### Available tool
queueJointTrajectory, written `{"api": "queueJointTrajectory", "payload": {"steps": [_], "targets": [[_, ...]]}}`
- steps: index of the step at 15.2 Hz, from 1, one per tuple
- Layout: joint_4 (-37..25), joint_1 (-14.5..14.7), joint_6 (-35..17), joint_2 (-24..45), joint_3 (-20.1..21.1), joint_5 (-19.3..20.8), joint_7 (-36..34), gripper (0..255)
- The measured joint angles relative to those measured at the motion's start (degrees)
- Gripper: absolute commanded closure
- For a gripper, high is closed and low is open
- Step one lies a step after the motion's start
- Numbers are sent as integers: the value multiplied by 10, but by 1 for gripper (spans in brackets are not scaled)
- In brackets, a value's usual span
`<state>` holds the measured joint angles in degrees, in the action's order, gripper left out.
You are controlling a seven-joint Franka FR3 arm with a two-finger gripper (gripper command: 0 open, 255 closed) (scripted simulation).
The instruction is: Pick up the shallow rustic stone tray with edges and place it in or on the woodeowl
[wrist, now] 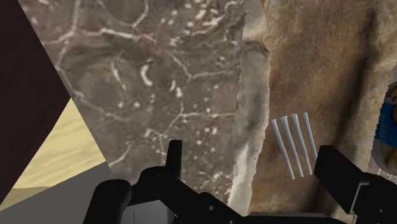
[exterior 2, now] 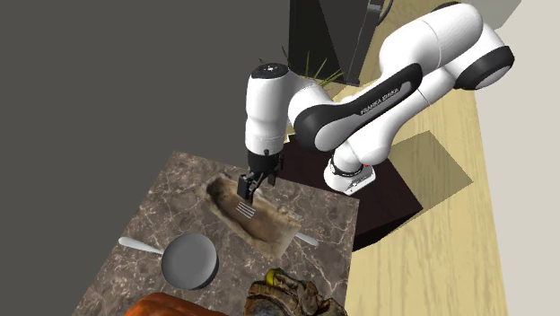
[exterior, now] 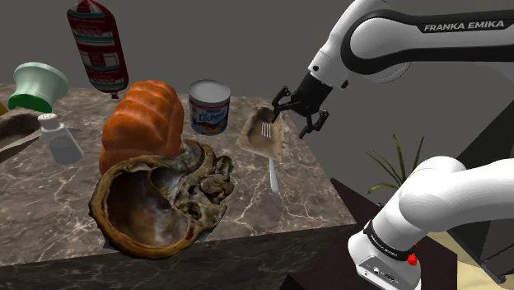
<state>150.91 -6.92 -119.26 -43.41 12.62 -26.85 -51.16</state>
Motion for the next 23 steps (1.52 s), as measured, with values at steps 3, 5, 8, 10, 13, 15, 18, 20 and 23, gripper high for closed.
{"api": "queueJointTrajectory", "payload": {"steps": [3,5,8,10,13,15,18,20,23], "targets": [[10,3,-19,8,6,-6,1,0],[11,3,-22,9,7,-7,2,0],[12,3,-23,10,7,-8,2,0],[12,3,-23,10,7,-8,2,255],[12,3,-23,10,7,-8,2,255],[12,3,-23,10,7,-8,2,255],[12,3,-23,9,7,-8,2,255],[10,3,-20,8,7,-7,1,255],[-8,0,2,5,3,0,-5,255]]}}
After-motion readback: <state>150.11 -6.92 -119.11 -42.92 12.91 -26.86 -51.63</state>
